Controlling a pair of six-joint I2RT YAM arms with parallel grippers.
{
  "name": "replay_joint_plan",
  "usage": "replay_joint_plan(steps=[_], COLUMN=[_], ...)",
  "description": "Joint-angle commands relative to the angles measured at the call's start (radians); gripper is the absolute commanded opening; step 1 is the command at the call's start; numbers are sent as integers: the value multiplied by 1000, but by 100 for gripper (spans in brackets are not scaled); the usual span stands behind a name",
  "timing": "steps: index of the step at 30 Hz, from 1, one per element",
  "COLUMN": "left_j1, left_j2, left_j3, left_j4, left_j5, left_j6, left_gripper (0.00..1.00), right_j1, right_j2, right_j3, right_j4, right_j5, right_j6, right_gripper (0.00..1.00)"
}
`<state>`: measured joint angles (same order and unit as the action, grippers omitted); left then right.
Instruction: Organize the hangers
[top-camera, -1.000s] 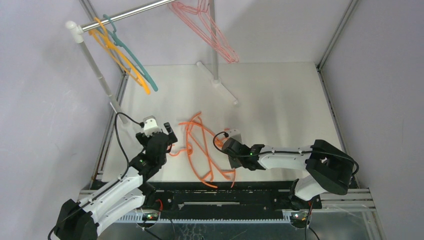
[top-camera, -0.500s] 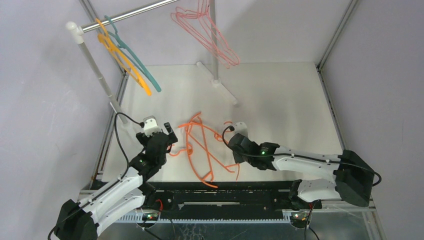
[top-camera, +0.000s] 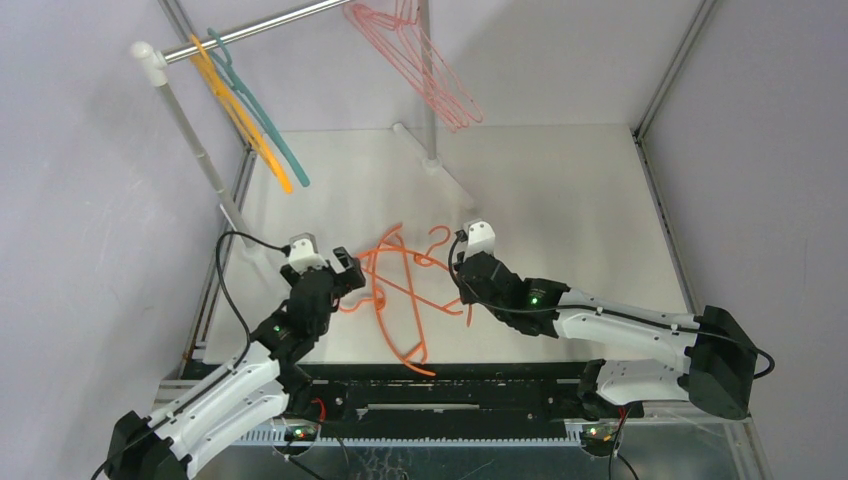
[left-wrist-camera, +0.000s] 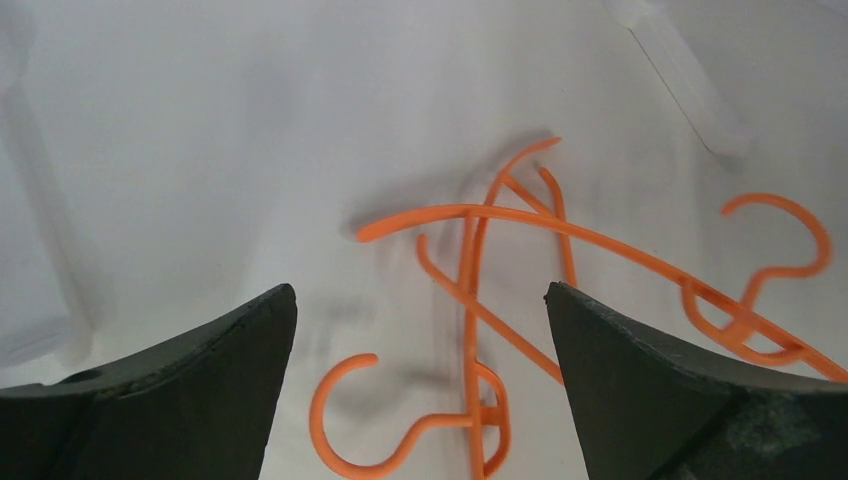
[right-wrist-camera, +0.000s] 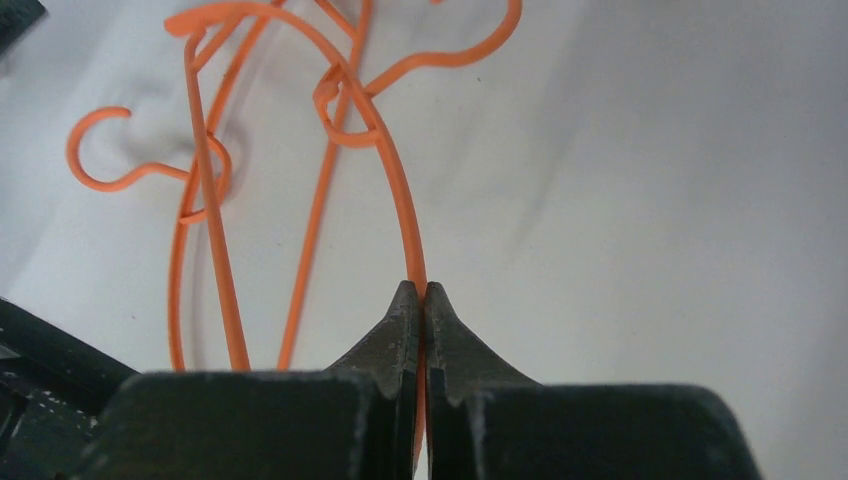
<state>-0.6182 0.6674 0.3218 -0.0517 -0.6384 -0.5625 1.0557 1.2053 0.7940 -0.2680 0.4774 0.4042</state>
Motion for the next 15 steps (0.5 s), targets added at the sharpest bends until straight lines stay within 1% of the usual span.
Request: replay_joint_plan(steps=[1, 4, 9, 12, 15], left_j1=[-19, -46, -84, -89, -100], left_j2=[-10, -36, -38, -43, -73], left_j3=[29, -14, -26, -44, -72], left_j4=[-9, 29, 51, 75, 88], left_j5=[111, 167, 199, 284, 335], left_j6=[-98, -189, -259, -327, -390], left_gripper=[99, 99, 99, 99, 99], right_j1=[-2, -2, 0, -5, -18], right_j2=[-10, 0, 2, 6, 13], right_j3=[49, 48, 49, 49, 48], right_j4=[123, 124, 133, 141, 153], right_j5=[-1, -4, -10, -7, -6], right_j6=[-40, -33, -33, -41, -47], right_gripper=[0, 0, 0, 0, 0])
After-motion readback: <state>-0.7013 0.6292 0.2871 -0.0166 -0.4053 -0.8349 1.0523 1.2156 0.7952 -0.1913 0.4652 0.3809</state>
